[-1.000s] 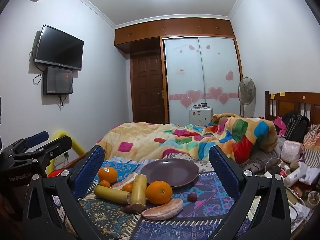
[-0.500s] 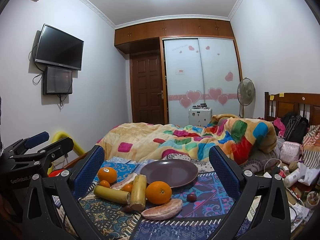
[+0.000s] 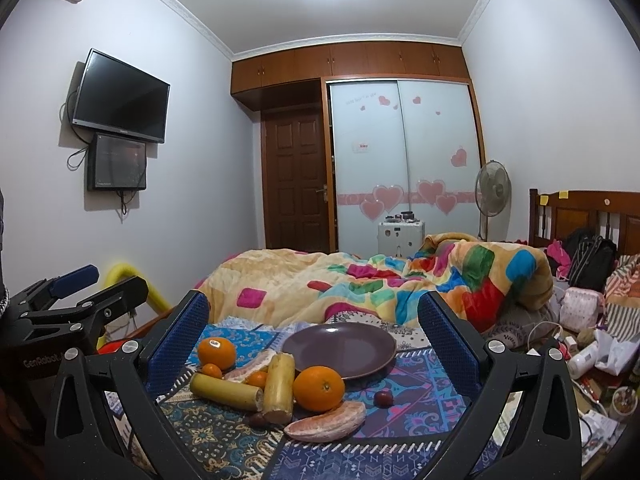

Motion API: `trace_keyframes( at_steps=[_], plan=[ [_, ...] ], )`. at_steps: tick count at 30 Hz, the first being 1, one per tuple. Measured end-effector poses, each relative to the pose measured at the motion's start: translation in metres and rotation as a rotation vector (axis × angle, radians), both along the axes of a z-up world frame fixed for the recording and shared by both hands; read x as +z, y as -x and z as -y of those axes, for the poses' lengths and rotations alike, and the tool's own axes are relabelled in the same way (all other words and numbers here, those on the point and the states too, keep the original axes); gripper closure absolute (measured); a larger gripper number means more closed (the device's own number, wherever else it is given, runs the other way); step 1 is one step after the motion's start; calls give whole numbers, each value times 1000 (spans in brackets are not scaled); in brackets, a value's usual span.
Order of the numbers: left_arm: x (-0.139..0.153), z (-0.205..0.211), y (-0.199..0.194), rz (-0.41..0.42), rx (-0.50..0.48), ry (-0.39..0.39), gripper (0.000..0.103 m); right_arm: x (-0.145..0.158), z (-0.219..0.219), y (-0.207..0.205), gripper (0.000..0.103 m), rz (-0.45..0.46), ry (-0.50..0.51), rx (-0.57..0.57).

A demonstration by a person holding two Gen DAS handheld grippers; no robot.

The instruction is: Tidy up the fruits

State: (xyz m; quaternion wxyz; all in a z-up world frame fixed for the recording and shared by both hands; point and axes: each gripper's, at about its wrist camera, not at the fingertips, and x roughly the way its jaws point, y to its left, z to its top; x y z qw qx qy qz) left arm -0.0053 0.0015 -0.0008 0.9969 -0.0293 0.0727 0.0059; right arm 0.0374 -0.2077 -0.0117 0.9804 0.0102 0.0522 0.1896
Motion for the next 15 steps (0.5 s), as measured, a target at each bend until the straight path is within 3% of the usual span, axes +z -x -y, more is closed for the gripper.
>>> trace_keyframes(
  at_steps=[15],
  plan=[
    [-1, -1, -1, -2, -2, -4, 0, 1, -3, 0, 0, -4, 1, 4]
  ],
)
